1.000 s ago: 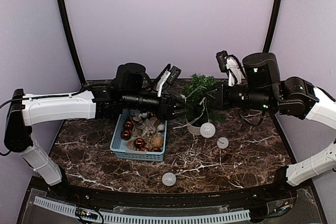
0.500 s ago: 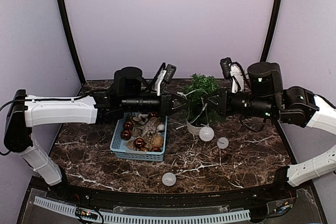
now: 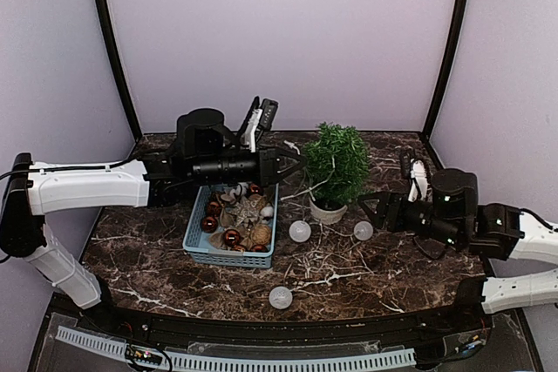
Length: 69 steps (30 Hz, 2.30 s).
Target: Decorate the small christmas tree
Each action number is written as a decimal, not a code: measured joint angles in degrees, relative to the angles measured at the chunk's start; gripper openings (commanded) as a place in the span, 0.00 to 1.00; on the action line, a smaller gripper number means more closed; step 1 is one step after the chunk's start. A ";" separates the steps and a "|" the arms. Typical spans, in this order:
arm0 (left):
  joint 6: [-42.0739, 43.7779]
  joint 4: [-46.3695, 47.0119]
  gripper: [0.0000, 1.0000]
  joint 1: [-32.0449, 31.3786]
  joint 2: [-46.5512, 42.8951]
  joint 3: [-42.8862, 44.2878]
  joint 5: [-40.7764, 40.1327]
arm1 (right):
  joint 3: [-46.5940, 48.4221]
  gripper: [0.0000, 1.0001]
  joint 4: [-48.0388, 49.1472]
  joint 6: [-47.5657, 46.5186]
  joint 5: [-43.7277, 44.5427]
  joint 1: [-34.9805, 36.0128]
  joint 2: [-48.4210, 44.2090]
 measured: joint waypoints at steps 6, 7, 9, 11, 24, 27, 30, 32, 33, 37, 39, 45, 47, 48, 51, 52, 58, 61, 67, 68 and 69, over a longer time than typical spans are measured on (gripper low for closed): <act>0.02 -0.61 0.00 0.00 0.00 0.00 0.48 | -8.22 0.66 8.13 0.37 -5.16 -0.39 1.64; 0.04 -0.81 0.00 0.00 0.00 0.00 0.68 | -9.05 0.65 9.66 0.13 -6.19 -0.37 2.43; 0.04 -0.94 0.00 0.00 0.00 0.00 1.16 | -10.82 0.63 14.16 -0.39 -8.28 -0.20 4.61; 0.04 -1.09 0.00 0.00 0.00 0.00 1.73 | -11.67 0.60 18.23 -1.03 -9.84 -0.07 7.39; 0.09 -2.21 0.00 0.00 0.00 0.09 3.23 | -9.53 0.49 37.35 -5.92 -8.26 3.45 26.64; 0.09 -2.23 0.00 0.00 0.00 0.13 3.41 | -8.55 0.48 40.83 -6.88 -7.65 3.54 29.99; 0.09 -2.64 0.00 0.00 0.00 0.57 3.69 | -7.28 0.45 43.69 -7.45 -7.56 3.56 33.59; 0.09 -2.60 0.00 0.00 0.00 0.94 3.76 | -6.43 0.41 45.31 -7.69 -7.48 3.61 36.00; 0.07 -2.58 0.00 0.00 0.00 1.03 3.78 | -6.01 0.37 45.75 -7.85 -7.34 3.63 37.00; 0.09 -2.71 0.00 0.00 -0.02 1.05 3.91 | -4.07 0.13 46.95 -8.13 -6.69 3.72 40.98; 0.09 -2.78 0.00 0.00 -0.09 1.05 3.89 | -3.02 0.01 47.19 -8.00 -5.97 3.72 42.18; 0.44 -3.54 0.00 0.00 -1.60 1.01 3.32 | -2.25 0.00 47.69 -7.32 -3.54 3.69 42.01; 0.72 -4.09 0.00 0.00 -2.60 0.83 2.47 | -2.67 0.00 46.49 -6.91 -2.80 3.69 39.95; 0.90 -4.35 0.00 0.00 -3.13 0.68 2.08 | -3.08 0.00 45.33 -6.67 -2.23 3.72 38.05; 1.46 -5.22 0.00 0.00 -4.22 0.22 0.92 | -4.00 0.00 40.15 -5.66 -0.37 3.72 30.58; 1.79 -5.92 0.00 0.00 -4.39 0.11 0.44 | -4.26 0.00 37.68 -5.29 0.22 3.72 27.28; 3.58 -10.34 0.00 0.24 -4.42 0.07 -2.43 | -3.76 0.00 19.32 -1.14 5.88 3.72 8.66; 4.17 -11.30 0.00 0.74 -4.28 0.09 -2.78 | -0.37 0.00 7.69 -0.02 9.27 3.69 3.85; 5.01 -12.90 0.00 1.53 0.33 4.26 -2.29 | 15.85 0.00 -10.71 -0.13 15.45 3.21 6.03; 5.03 -13.00 0.00 1.66 1.18 5.14 -2.29 | 18.71 0.00 -12.90 -0.31 16.35 2.97 7.45; 5.03 -13.11 0.00 1.84 1.86 5.95 -2.27 | 20.90 0.00 -14.43 -0.48 16.94 2.73 8.74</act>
